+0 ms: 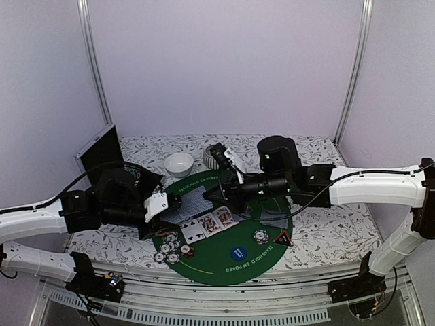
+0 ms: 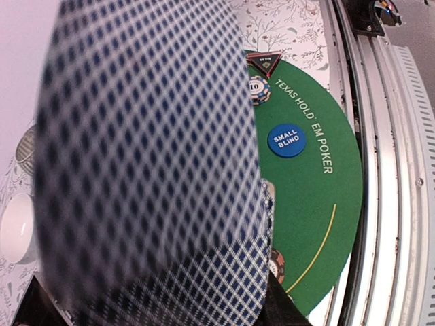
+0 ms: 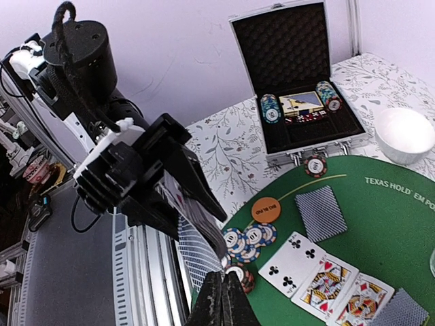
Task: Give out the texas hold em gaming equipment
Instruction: Pick up the poker card from the face-down deck piles, then distribute the poker card in the community card area.
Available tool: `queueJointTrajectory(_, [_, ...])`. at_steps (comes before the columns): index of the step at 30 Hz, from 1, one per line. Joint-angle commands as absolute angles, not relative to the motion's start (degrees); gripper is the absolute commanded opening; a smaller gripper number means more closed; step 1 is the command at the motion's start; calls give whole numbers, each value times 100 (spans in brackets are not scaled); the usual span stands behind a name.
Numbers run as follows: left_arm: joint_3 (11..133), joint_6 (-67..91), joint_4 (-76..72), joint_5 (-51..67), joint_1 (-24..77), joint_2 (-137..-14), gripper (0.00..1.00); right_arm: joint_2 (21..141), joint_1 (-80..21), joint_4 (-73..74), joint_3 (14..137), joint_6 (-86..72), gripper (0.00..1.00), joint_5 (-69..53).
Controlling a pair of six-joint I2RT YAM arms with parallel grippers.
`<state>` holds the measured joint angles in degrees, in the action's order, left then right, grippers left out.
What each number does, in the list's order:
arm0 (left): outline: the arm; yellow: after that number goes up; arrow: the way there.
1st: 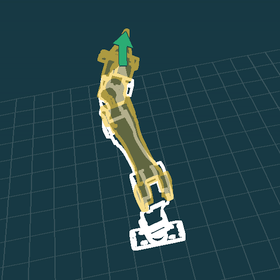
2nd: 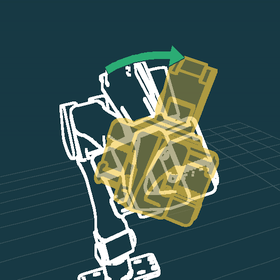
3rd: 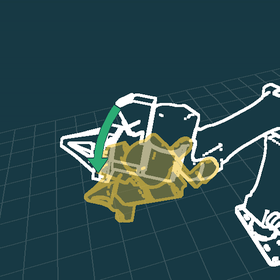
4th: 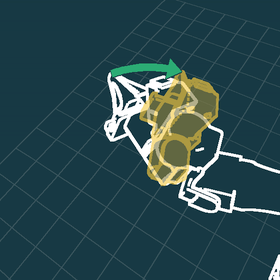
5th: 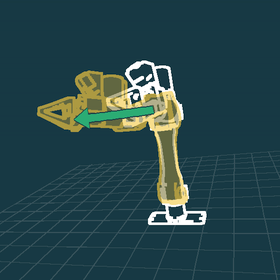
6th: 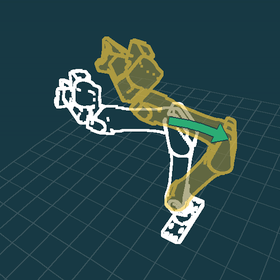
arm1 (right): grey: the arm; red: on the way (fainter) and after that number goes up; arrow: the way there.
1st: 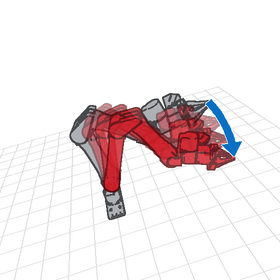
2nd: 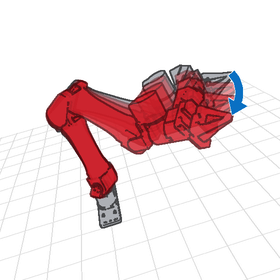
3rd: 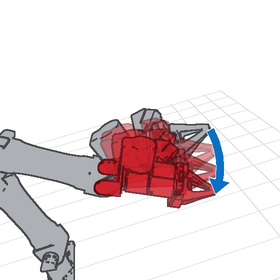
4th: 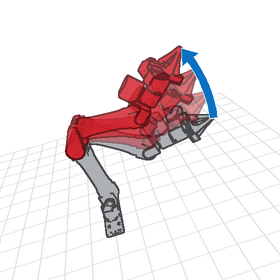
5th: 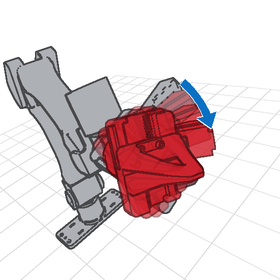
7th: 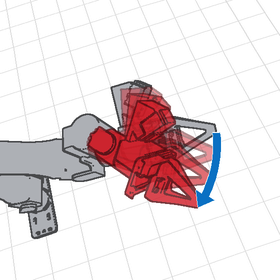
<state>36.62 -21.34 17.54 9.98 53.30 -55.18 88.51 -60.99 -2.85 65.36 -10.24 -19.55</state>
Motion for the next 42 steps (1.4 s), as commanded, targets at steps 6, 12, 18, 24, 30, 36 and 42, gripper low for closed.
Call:
queueJointTrajectory(6, [3764,-2158,1715,1075,5335,-5475,29,7355,-4731,-112,5437,-1770,2,-1537])
queueJointTrajectory(12, [3771,-2157,1723,1090,5335,-5492,29,7468,-3924,-647,4533,-3617,2,-636])
queueJointTrajectory(18, [3771,-2146,1723,1124,5335,-5477,29,8016,-3911,-2087,3672,-5415,2,644])
queueJointTrajectory(24, [3756,-2137,1719,1127,5343,-5408,30,9171,-3940,-2893,3652,-6421,2,753])
queueJointTrajectory(30, [3753,-2140,1705,1128,5345,-5394,30,9918,-4086,-3291,3792,-7002,2,720])
queueJointTrajectory(36, [3762,-2140,1714,1132,5344,-5383,30,10115,-4259,-3279,3897,-7215,3,987])
queueJointTrajectory(42, [3754,-2143,1706,1116,5344,-5349,30,10042,-4419,-3277,3765,-7537,8,1142])
